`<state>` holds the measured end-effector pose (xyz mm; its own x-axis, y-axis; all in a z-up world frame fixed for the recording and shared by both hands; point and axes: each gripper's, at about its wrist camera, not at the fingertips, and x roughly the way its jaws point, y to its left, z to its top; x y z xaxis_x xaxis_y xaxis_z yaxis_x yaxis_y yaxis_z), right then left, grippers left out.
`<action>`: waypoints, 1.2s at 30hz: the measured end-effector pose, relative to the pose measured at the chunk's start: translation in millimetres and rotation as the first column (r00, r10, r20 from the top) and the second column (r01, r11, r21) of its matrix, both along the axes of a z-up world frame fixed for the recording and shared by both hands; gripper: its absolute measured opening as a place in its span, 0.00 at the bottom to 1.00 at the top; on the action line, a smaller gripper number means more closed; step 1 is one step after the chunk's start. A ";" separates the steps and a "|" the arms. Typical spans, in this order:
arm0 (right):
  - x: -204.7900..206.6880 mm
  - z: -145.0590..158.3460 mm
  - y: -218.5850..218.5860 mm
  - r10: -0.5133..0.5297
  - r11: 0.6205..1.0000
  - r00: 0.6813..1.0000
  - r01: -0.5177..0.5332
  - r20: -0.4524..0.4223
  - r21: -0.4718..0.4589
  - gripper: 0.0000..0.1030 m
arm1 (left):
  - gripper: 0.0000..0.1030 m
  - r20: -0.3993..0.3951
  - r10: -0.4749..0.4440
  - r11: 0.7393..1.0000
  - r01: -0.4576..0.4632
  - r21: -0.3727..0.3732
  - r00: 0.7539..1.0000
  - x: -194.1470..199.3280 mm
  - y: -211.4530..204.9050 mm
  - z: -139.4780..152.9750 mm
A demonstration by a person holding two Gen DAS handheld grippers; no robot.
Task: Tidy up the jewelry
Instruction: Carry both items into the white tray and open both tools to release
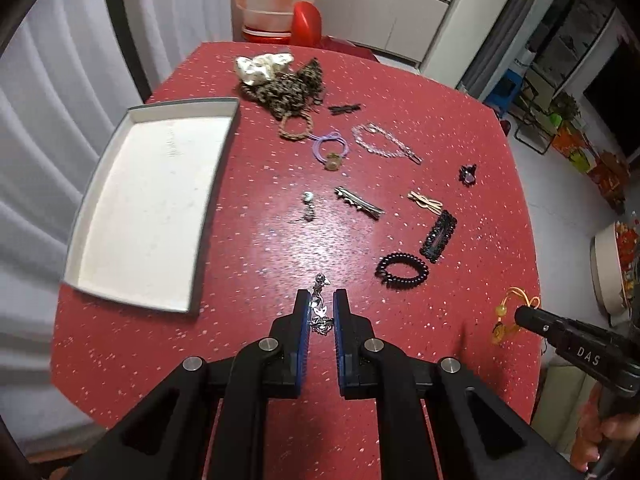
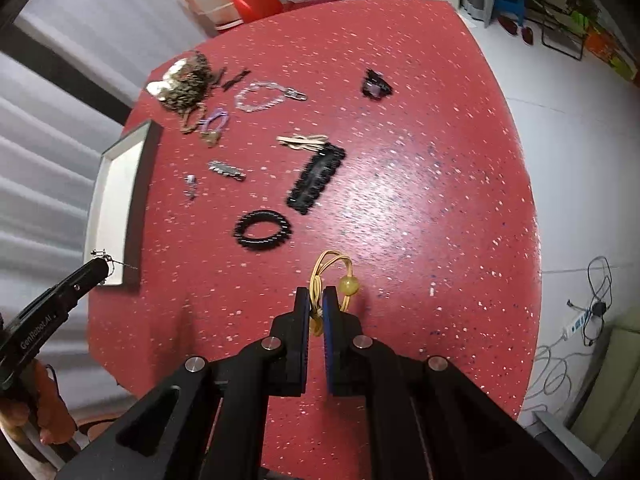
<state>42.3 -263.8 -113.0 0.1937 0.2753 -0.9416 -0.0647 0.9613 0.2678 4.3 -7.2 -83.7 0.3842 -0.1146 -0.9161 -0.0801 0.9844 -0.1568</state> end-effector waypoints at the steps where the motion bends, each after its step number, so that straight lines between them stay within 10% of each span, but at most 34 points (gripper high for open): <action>1: -0.5 3.4 2.4 0.004 1.000 1.000 -0.004 0.005 0.004 0.07 | 0.12 0.003 0.003 1.000 -0.003 0.000 1.000 -1.8 3.0 1.8; 19: 4.7 38.6 138.4 0.052 0.997 0.994 -0.057 0.092 0.054 0.07 | 0.12 0.028 -0.002 1.000 0.002 0.003 1.000 -6.6 124.1 10.9; 36: 36.4 -4.3 313.9 0.213 0.960 0.975 -0.222 0.070 0.171 0.07 | 0.12 -0.021 0.056 0.995 -0.054 0.087 0.998 34.8 229.5 -53.2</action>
<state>78.6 50.1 -117.2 0.1561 0.4773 -0.8648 -0.2845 0.8601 0.4234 39.1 222.3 -136.9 0.3661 -0.0140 -0.9305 -0.1375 0.9881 -0.0690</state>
